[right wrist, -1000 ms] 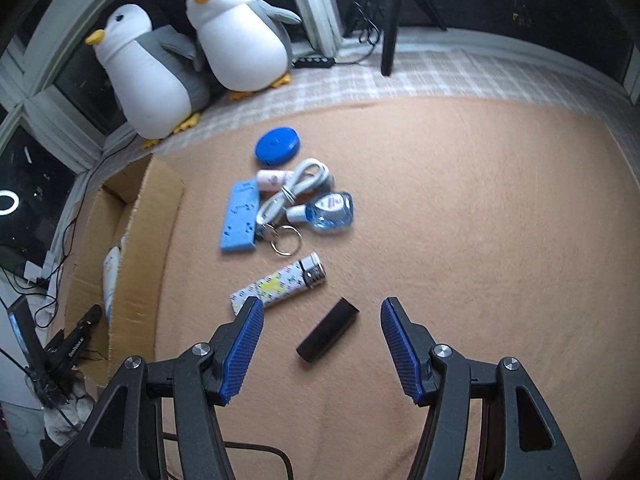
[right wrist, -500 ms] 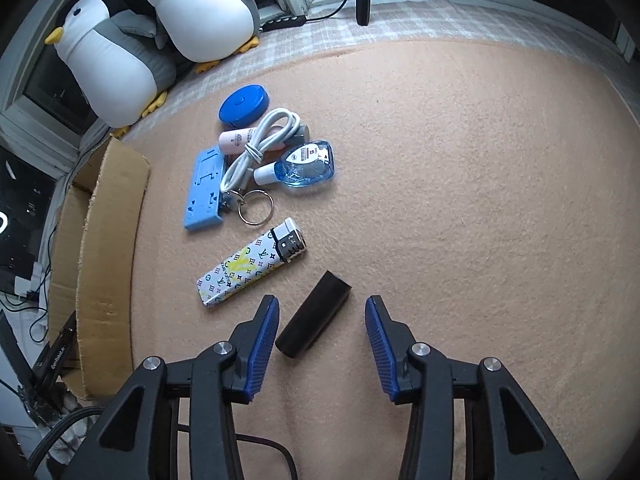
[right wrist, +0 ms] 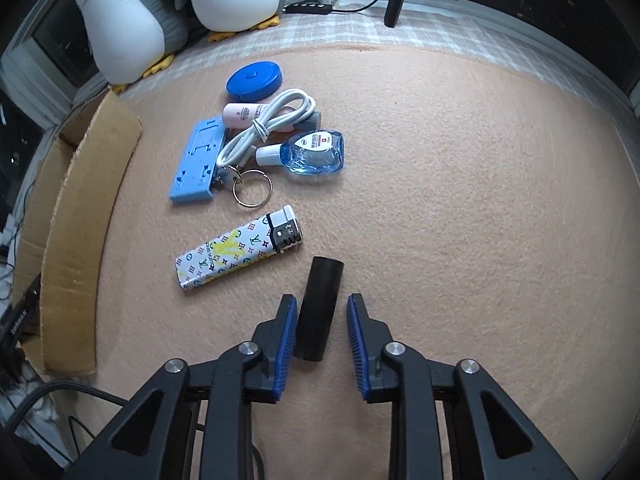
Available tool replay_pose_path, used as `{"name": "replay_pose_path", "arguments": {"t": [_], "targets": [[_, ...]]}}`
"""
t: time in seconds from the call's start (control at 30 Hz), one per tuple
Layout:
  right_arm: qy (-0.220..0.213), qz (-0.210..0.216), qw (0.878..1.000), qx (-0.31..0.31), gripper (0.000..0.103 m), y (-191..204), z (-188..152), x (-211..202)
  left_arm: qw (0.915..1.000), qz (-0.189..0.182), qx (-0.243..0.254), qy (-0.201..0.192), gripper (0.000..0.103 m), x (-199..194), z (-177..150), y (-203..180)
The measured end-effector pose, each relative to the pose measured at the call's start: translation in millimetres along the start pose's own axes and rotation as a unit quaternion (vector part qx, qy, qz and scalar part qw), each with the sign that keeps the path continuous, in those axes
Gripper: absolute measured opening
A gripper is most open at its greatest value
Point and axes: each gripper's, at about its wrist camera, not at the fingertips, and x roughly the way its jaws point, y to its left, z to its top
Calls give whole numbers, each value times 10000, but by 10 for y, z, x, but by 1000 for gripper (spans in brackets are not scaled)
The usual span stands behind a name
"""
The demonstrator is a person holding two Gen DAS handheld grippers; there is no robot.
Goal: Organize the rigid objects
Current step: 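Move the right gripper back to the black cylinder and grasp it, then carry the black cylinder with the right gripper over the box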
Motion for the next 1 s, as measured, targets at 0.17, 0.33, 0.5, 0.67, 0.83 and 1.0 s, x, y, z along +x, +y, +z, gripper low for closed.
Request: {"name": "replay_pose_path", "arguments": {"t": [0.17,0.33,0.5,0.67,0.83,1.0], "targets": [[-53,146,9999,-54,15,-71,-11,0,10000,5,7,-1,29,3,2,-1],[-144,271,9995,-32,15,-120,-47,-15,10000,7,9,-3,29,4,0,-4],[-222,401,9989,44,15,-131,-55,-64,10000,16,19,-12,29,-5,-8,-14],[-474,483,9976,-153,15,20,-17,-249,10000,9,13,-12,29,-4,-7,-15],[-666,652,9946,-446,15,263,88,-435,10000,-7,-6,-18,29,-9,-7,2],[-803,842,9903,-755,15,538,193,-578,10000,-7,-3,-22,29,-12,-16,10]]}}
